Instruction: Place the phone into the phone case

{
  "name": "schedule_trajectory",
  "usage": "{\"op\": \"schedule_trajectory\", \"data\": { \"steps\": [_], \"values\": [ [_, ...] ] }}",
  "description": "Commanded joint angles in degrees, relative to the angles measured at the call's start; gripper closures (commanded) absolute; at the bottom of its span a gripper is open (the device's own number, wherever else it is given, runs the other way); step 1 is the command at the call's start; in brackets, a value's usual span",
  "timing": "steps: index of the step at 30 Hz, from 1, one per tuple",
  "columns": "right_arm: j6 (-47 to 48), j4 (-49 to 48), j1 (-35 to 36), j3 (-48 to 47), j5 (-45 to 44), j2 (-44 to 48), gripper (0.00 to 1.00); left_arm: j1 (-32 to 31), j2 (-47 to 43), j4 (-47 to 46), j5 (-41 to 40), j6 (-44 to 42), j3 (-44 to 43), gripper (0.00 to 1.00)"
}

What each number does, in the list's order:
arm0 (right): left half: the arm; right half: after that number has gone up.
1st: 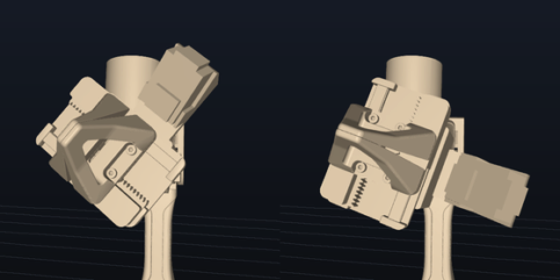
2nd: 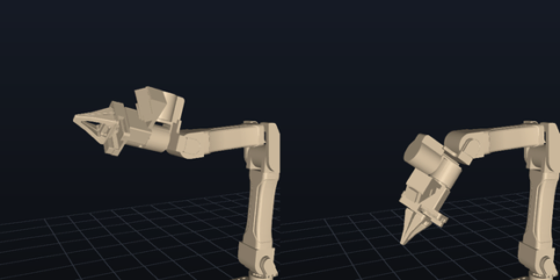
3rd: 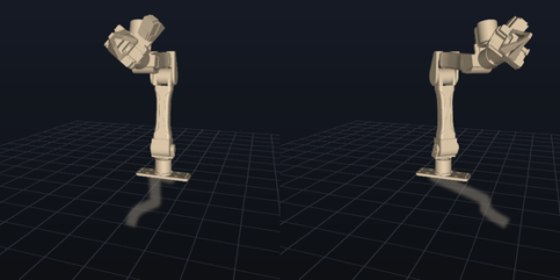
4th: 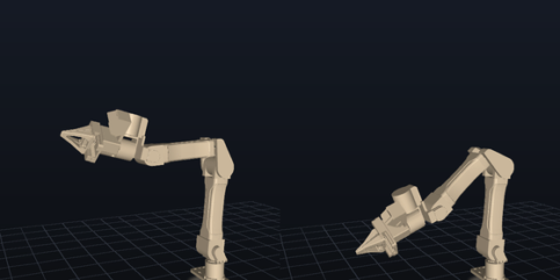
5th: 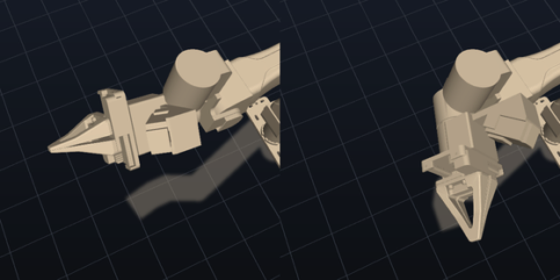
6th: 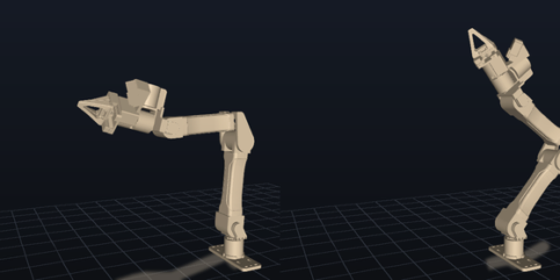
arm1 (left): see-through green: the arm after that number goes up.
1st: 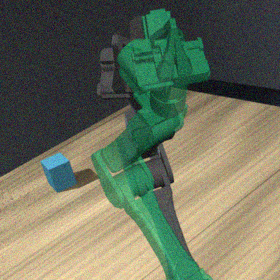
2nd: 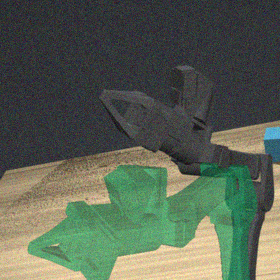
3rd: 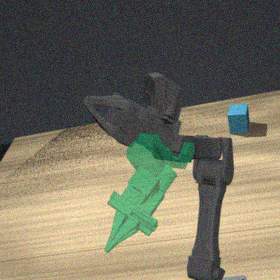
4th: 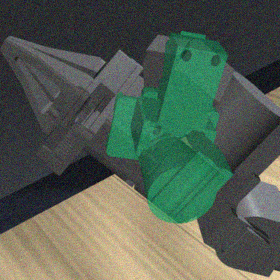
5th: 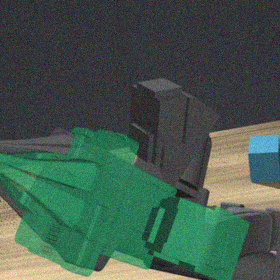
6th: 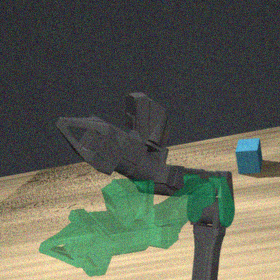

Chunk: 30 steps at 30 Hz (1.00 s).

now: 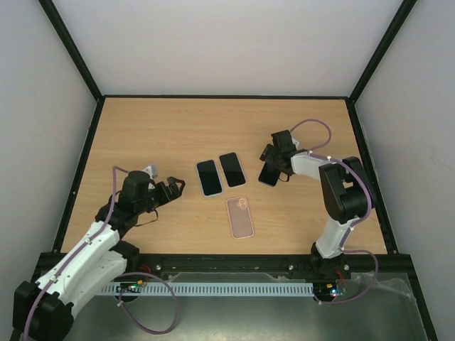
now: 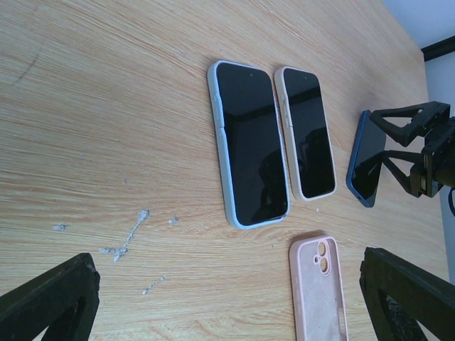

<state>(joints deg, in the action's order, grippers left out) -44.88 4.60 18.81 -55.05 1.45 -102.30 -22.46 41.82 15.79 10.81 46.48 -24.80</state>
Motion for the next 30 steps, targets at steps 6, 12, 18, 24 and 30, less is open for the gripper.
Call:
{"op": "schedule_trajectory", "data": {
  "steps": [6,12,18,24,30],
  "values": [
    [5.0,9.5,1.5,1.9,0.6,-0.5,0.1,0.3,-1.2,-1.0,1.6,0.3,0.1,0.01],
    [4.8,13.4,5.6,-2.9,-3.3,-4.9,0.1,0.3,-2.4,-1.1,2.8,1.2,0.1,0.01],
    [5.3,13.6,7.6,-2.9,-4.3,-6.0,0.21,0.3,-3.7,0.7,2.4,1.2,-1.0,0.01],
    [6.8,14.8,8.7,-2.2,-6.5,-7.2,0.24,0.3,-4.4,0.6,2.7,1.8,-0.1,0.0],
    [6.8,14.2,9.5,-0.9,-6.8,-6.9,0.2,0.2,-7.5,1.3,3.6,3.5,0.9,0.01]
  ]
}}
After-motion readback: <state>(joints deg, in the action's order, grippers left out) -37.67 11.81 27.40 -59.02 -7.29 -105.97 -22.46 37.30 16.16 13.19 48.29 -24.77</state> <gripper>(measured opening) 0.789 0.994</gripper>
